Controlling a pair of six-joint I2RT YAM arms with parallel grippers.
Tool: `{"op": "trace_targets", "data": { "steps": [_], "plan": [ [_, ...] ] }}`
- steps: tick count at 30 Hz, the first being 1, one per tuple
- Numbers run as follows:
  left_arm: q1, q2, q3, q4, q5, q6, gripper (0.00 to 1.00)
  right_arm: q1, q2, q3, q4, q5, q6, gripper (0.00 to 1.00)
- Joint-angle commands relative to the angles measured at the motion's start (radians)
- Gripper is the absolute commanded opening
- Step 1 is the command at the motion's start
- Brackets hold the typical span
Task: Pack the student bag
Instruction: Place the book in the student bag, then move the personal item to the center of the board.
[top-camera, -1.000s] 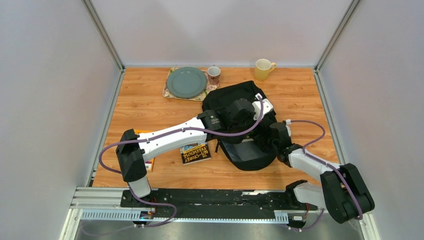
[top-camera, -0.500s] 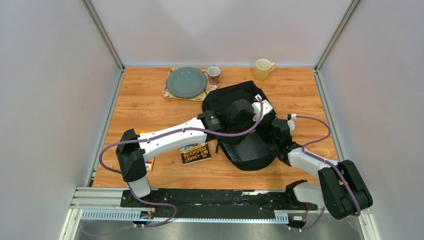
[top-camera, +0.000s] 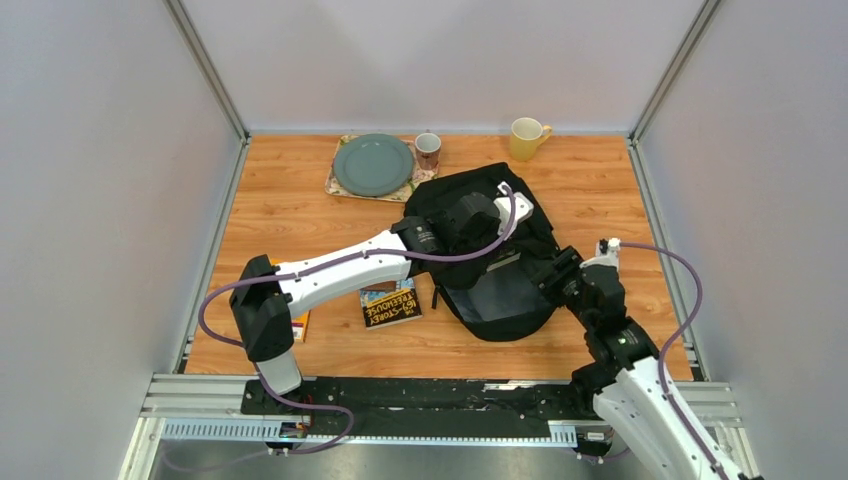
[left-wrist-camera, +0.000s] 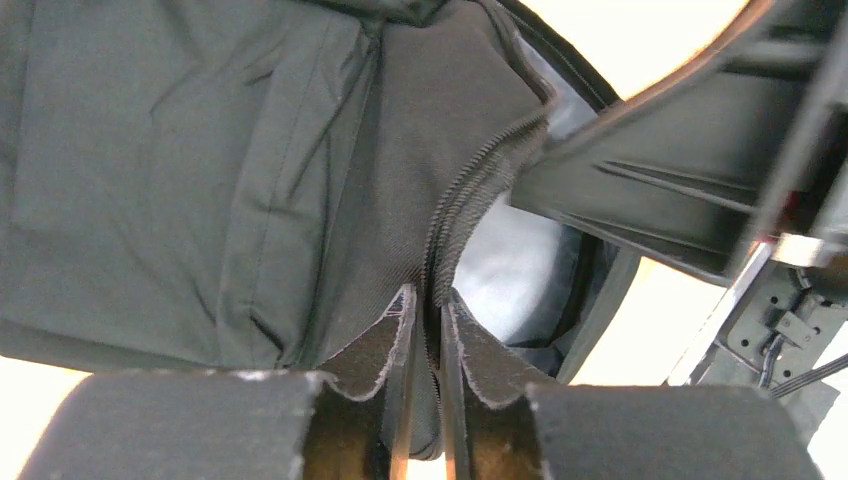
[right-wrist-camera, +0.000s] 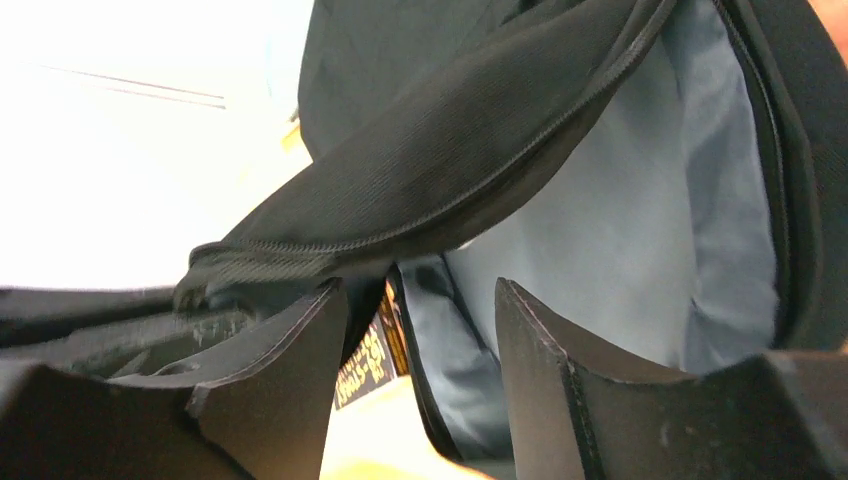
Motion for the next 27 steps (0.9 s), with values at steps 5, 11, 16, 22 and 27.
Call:
{"op": "trace_targets", "data": {
  "steps": [5, 11, 16, 22, 27],
  "plan": [
    [0.009, -0.108, -0.061, 0.043, 0.025, -0.065, 0.55, 0.0, -0.281, 0.128, -0.59, -0.027, -0.055, 0.59],
    [0.018, -0.281, -0.211, 0.049, -0.095, -0.08, 0.75, 0.0, -0.46, 0.32, -0.675, 0.174, -0.038, 0.6],
    [0.07, -0.453, -0.366, 0.054, -0.185, -0.119, 0.76, 0.0, -0.404, 0.373, -0.549, 0.112, -0.116, 0.64],
    [0.305, -0.518, -0.57, 0.112, -0.022, -0.249, 0.76, 0.001, -0.122, 0.328, -0.46, -0.16, -0.097, 0.64],
    [0.368, -0.449, -0.664, 0.212, 0.061, -0.362, 0.77, 0.006, -0.097, 0.268, -0.354, -0.235, -0.084, 0.64]
  ]
}}
